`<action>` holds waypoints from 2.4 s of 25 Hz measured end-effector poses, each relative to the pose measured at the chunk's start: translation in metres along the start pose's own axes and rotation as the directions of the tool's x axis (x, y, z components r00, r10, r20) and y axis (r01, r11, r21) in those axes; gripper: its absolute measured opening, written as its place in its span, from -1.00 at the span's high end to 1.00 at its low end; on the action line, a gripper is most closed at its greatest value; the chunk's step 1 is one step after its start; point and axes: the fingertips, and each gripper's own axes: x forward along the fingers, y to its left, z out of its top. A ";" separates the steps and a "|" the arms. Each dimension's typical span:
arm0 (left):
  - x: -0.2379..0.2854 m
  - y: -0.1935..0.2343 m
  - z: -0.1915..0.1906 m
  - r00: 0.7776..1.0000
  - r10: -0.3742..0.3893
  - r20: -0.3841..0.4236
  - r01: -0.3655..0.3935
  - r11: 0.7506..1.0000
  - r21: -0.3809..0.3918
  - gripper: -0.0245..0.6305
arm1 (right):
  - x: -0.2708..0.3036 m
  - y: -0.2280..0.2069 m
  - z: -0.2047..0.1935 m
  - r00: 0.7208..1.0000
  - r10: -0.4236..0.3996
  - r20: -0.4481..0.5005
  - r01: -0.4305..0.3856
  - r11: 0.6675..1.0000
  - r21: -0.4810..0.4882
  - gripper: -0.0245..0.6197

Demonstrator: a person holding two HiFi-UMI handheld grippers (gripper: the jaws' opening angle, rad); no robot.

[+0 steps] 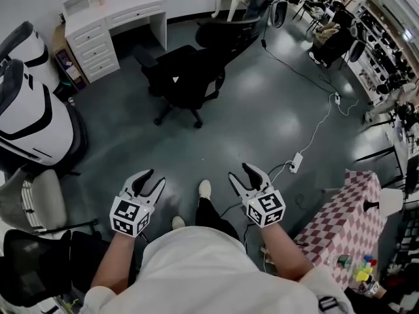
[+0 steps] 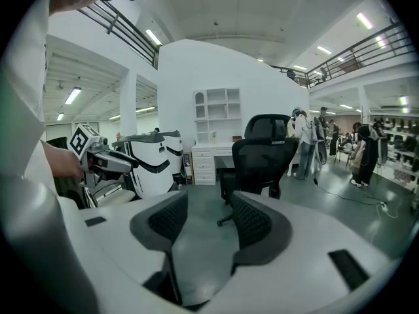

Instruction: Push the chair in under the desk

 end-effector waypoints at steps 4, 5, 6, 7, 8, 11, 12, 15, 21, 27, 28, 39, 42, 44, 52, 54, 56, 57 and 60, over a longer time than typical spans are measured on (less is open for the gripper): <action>0.030 0.013 0.010 0.999 0.027 -0.017 -0.027 1.000 0.000 0.42 | 0.025 -0.031 0.008 1.000 0.024 0.007 -0.024 1.000 -0.004 0.30; 0.041 0.016 0.014 0.999 0.035 -0.023 -0.035 0.999 0.004 0.42 | 0.032 -0.041 0.011 1.000 0.028 0.010 -0.028 1.000 -0.007 0.30; 0.052 0.020 0.018 0.999 0.041 -0.029 -0.041 0.999 0.008 0.42 | 0.040 -0.053 0.014 0.999 0.032 0.013 -0.032 0.999 -0.007 0.30; 0.063 0.024 0.023 0.998 0.047 -0.035 -0.047 0.999 0.009 0.41 | 0.048 -0.064 0.016 0.999 0.035 0.013 -0.035 0.999 -0.004 0.30; 0.074 0.028 0.029 0.998 0.052 -0.039 -0.052 0.999 0.009 0.41 | 0.055 -0.076 0.018 0.999 0.039 0.011 -0.039 0.999 -0.001 0.30; 0.105 0.037 0.051 0.996 0.075 -0.038 -0.075 0.997 0.015 0.41 | 0.076 -0.110 0.030 0.998 0.056 0.010 -0.056 0.998 -0.007 0.30; 0.114 0.041 0.059 0.996 0.084 -0.039 -0.083 0.996 0.016 0.41 | 0.084 -0.121 0.036 0.998 0.061 0.013 -0.061 0.998 -0.009 0.30; 0.143 0.048 0.078 0.993 0.107 -0.040 -0.106 0.994 0.018 0.40 | 0.103 -0.155 0.052 0.997 0.076 0.027 -0.076 0.997 -0.012 0.30; 0.200 0.054 0.104 0.989 0.141 -0.039 -0.140 0.990 0.032 0.39 | 0.128 -0.218 0.068 0.994 0.096 0.052 -0.096 0.995 -0.007 0.30; 0.236 0.069 0.128 0.985 0.167 -0.033 -0.166 0.986 0.032 0.39 | 0.155 -0.262 0.080 0.994 0.096 0.051 -0.096 0.995 -0.004 0.30; 0.240 0.072 0.132 0.985 0.170 -0.031 -0.169 0.985 0.035 0.39 | 0.160 -0.267 0.083 0.994 0.097 0.054 -0.097 0.995 -0.006 0.30; 0.291 0.118 0.153 0.990 0.137 -0.019 -0.136 0.989 0.051 0.37 | 0.211 -0.299 0.110 0.997 0.067 0.046 -0.067 0.998 -0.012 0.30; 0.305 0.137 0.157 0.993 0.120 -0.021 -0.118 0.990 0.075 0.37 | 0.225 -0.306 0.122 0.998 0.047 0.039 -0.046 0.999 -0.030 0.30; 0.317 0.150 0.164 0.994 0.112 -0.019 -0.109 0.989 0.099 0.37 | 0.234 -0.315 0.131 0.999 0.030 0.039 -0.029 0.999 -0.038 0.30; 0.362 0.193 0.182 0.998 0.057 -0.033 -0.052 0.991 0.124 0.28 | 0.283 -0.346 0.168 0.998 -0.002 0.056 0.003 1.000 -0.026 0.14; 0.371 0.199 0.185 0.998 0.039 -0.042 -0.033 0.990 0.137 0.25 | 0.293 -0.353 0.177 0.998 -0.003 0.064 0.005 1.000 -0.025 0.07; 0.380 0.203 0.188 0.999 0.019 -0.048 -0.012 0.989 0.148 0.22 | 0.302 -0.361 0.186 0.997 -0.005 0.075 0.007 1.000 -0.020 0.02; 0.384 0.206 0.189 0.999 0.009 -0.049 -0.001 0.988 0.154 0.21 | 0.307 -0.364 0.191 0.997 -0.006 0.079 0.008 1.000 -0.015 -0.01; 0.394 0.215 0.191 0.998 -0.016 -0.055 0.025 0.985 0.171 0.20 | 0.321 -0.373 0.201 0.996 -0.012 0.091 0.012 1.000 0.004 -0.13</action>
